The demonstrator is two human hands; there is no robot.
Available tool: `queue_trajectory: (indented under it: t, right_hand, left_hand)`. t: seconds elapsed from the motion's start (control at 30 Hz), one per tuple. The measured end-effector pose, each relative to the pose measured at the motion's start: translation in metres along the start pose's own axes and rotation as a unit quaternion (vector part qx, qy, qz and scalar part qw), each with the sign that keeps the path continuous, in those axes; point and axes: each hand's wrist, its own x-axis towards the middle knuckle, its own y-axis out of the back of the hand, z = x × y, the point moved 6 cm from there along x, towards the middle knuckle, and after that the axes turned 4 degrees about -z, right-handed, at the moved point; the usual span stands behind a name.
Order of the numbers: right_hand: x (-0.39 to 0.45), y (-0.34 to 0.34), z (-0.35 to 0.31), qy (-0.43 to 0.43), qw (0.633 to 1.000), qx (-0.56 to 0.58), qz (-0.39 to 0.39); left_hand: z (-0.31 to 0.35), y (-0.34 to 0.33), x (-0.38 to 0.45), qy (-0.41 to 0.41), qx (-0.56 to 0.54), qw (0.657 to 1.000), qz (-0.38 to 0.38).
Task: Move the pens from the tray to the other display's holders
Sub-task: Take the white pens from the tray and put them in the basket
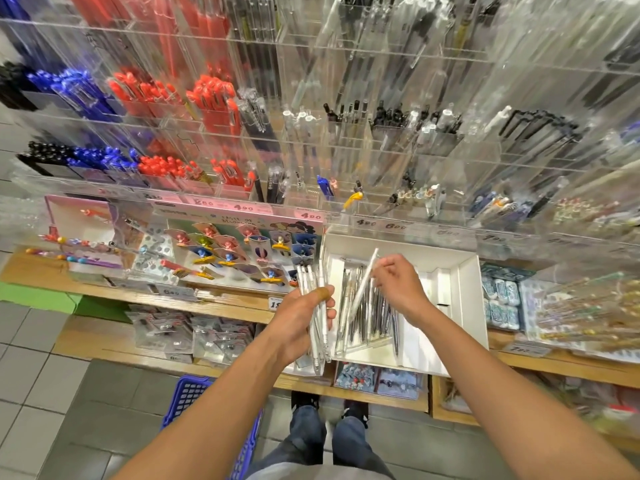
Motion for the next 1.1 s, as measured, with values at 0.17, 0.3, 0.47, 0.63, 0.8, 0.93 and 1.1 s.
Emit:
queue_trajectory:
  t: [0.17, 0.3, 0.47, 0.63, 0.8, 0.93, 1.1]
  right_hand:
    - [-0.034, -0.028, -0.037, 0.016, 0.989, 0.078, -0.128]
    - [-0.051, -0.046, -0.05, 0.012, 0.981, 0.106, -0.163]
    - [-0.051, -0.05, -0.048, 0.007, 0.967, 0.16, -0.199]
    - [-0.021, -0.037, -0.011, -0.064, 0.986, 0.121, -0.094]
    - [-0.004, -0.055, 0.037, -0.127, 0.978, -0.149, -0.069]
    - [0.003, -0.073, 0.043, -0.142, 0.961, -0.227, -0.06]
    - [0.005, -0.075, 0.049, -0.168, 0.966, -0.188, -0.054]
  left_hand:
    - [0.0, -0.01, 0.002, -0.019, 0.008, 1.0, -0.017]
    - [0.0, -0.021, 0.001, -0.04, -0.004, 0.995, -0.091]
    - [-0.002, -0.015, 0.001, -0.047, -0.042, 0.995, -0.082]
    - [-0.006, -0.002, 0.004, -0.009, -0.077, 0.997, -0.017]
    - [-0.003, 0.004, 0.003, -0.002, -0.08, 0.997, -0.003]
    - [-0.001, 0.008, 0.001, 0.0, -0.083, 0.997, 0.0]
    - [0.0, 0.012, -0.001, 0.003, -0.082, 0.997, 0.014]
